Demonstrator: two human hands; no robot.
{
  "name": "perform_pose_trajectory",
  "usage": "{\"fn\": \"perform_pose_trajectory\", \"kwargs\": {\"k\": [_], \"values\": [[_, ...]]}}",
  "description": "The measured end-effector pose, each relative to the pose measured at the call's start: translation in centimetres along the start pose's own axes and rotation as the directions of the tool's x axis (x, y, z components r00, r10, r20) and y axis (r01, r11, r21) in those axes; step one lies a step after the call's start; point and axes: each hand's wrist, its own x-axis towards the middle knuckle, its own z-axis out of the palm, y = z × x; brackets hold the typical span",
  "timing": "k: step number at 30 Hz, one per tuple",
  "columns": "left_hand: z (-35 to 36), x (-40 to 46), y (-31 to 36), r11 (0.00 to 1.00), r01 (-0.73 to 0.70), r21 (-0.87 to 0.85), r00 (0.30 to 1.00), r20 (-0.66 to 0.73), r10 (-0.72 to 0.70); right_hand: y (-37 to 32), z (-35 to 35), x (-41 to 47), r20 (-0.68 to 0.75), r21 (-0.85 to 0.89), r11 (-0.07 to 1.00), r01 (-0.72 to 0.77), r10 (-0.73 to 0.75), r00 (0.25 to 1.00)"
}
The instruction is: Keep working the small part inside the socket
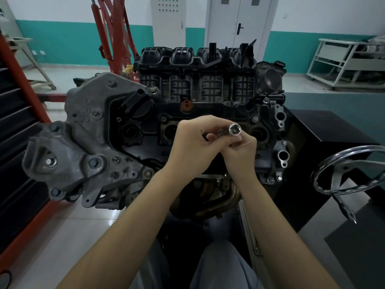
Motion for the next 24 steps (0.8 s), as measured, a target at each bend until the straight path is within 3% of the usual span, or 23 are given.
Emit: {"fn": "perform_pose_trajectory", "kwargs": {"k": [5, 11, 16, 19, 24], "values": [[-0.32, -0.03, -0.24, 0.998, 0.034, -0.058, 0.996, 0.089, -0.029, 0.16, -0.36, -0.04, 0.047, -0.042, 0.999, 0.013, -0.011, 0.999], [0.17, 0.09, -0.13, 1.000, 0.006, 0.009, 0.999, -0.033, -0.006, 0.31, 0.01, 0.00, -0.014, -0.015, 1.000, -0.009, 0.009, 1.000], [-0.09, 0.07, -0.36, 0.999, 0.026, -0.032, 0.999, 0.030, -0.025, 0.23, -0.34, -0.07, 0.035, -0.040, 0.999, -0.002, 0.004, 0.999], [-0.16, 0.00, -0.19, 0.996, 0.044, -0.074, 0.996, 0.085, -0.037, 0.22, -0.09, 0.05, -0.019, -0.020, 1.000, -0.021, 0.021, 1.000], [-0.09, 0.12, -0.03, 1.000, 0.001, -0.003, 1.000, 0.007, -0.001, 0.18, -0.03, -0.04, -0.028, -0.018, 1.000, -0.018, 0.018, 0.999]]}}
